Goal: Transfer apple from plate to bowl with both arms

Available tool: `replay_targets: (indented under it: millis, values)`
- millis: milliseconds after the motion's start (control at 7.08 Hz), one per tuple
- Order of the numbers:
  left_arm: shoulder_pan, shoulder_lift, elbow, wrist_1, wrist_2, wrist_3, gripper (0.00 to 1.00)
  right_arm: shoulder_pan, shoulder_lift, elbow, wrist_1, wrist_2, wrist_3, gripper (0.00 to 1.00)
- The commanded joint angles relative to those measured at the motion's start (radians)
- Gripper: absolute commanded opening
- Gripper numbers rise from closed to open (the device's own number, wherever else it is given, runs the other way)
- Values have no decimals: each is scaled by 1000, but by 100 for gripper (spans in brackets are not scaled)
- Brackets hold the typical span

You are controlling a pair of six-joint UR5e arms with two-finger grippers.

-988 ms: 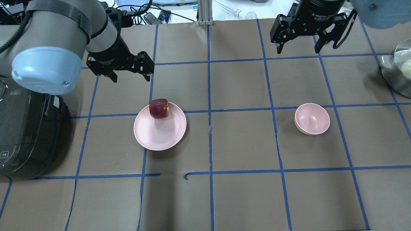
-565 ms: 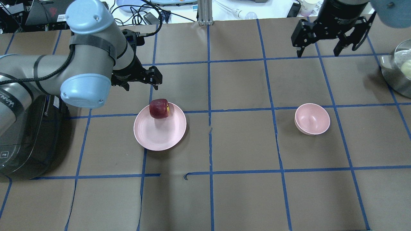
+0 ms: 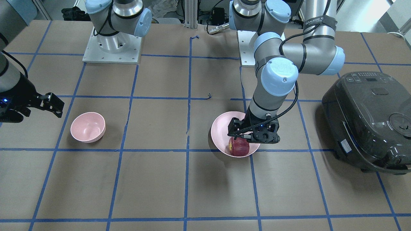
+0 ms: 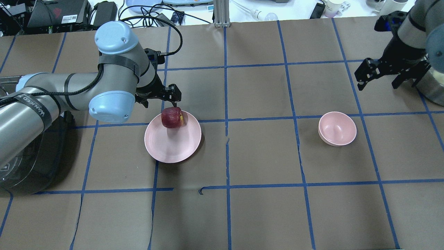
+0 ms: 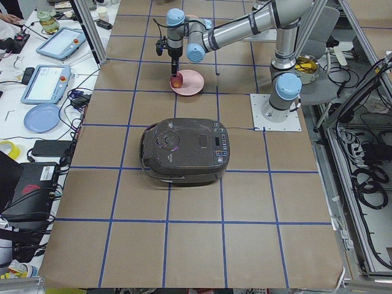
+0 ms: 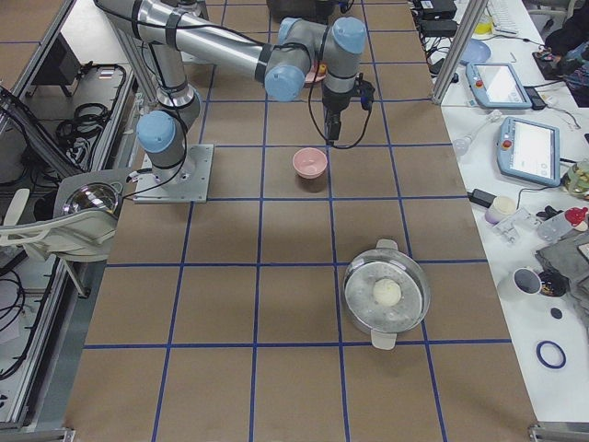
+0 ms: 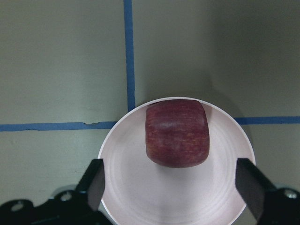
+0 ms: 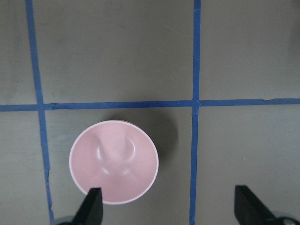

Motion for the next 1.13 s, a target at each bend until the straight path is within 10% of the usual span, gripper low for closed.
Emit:
replay_targets:
  millis: [0,424,706,847,988]
  values:
    - [0,-50,-12,50,-1,-4,100,-18,70,159,-228,6,-16,95]
    - [-2,-108,-15,107,-68,-7,98,-16,142,190,-234,30,-16,73]
    - [0,-137,-38,121,-63,-11,86,-18,156,196,-237,29,-19,30]
    - [0,-140,-38,127,-65,-14,62,-18,156,195,-237,29,-21,0]
    - [-2,-130,-34,127,-65,-21,39,-18,155,189,-237,24,-21,0]
